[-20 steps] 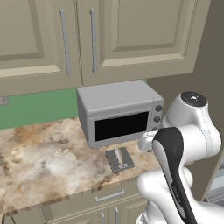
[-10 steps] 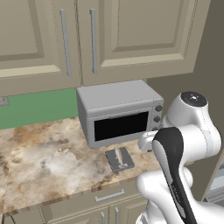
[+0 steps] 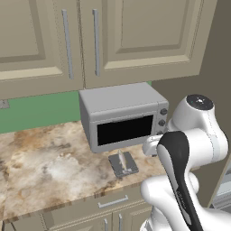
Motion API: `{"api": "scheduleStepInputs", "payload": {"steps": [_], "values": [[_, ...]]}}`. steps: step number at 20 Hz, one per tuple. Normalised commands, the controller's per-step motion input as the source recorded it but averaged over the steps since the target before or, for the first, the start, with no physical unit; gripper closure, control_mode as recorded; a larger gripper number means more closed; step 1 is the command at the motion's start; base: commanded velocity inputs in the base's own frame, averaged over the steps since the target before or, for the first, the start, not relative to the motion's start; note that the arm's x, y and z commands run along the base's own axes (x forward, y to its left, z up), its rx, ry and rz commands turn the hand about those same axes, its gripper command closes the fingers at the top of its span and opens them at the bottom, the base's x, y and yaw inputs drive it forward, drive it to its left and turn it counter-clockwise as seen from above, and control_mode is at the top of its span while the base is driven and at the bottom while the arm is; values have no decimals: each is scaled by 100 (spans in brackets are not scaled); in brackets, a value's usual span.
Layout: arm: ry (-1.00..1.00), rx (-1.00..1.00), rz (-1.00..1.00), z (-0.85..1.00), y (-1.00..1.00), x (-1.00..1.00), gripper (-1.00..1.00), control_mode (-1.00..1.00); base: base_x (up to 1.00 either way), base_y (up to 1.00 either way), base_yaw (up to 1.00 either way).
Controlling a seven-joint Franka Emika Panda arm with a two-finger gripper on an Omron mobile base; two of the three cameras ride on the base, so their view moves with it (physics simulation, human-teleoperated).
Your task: Take the fish from the fridge and place it on the digital scale on the counter by the fridge. Wait a few seconds for a reading, then move it to the plate on the dining counter.
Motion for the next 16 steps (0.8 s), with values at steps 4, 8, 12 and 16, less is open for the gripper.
{"api": "scheduleStepInputs", "payload": {"steps": [4,8,12,16], "values": [[0,0,0,0,0,0,-100,-100,0,0,0],[0,0,0,0,0,0,-100,-100,0,0,0],[0,0,0,0,0,0,-100,-100,0,0,0],[0,0,0,0,0,0,-100,-100,0,0,0]]}}
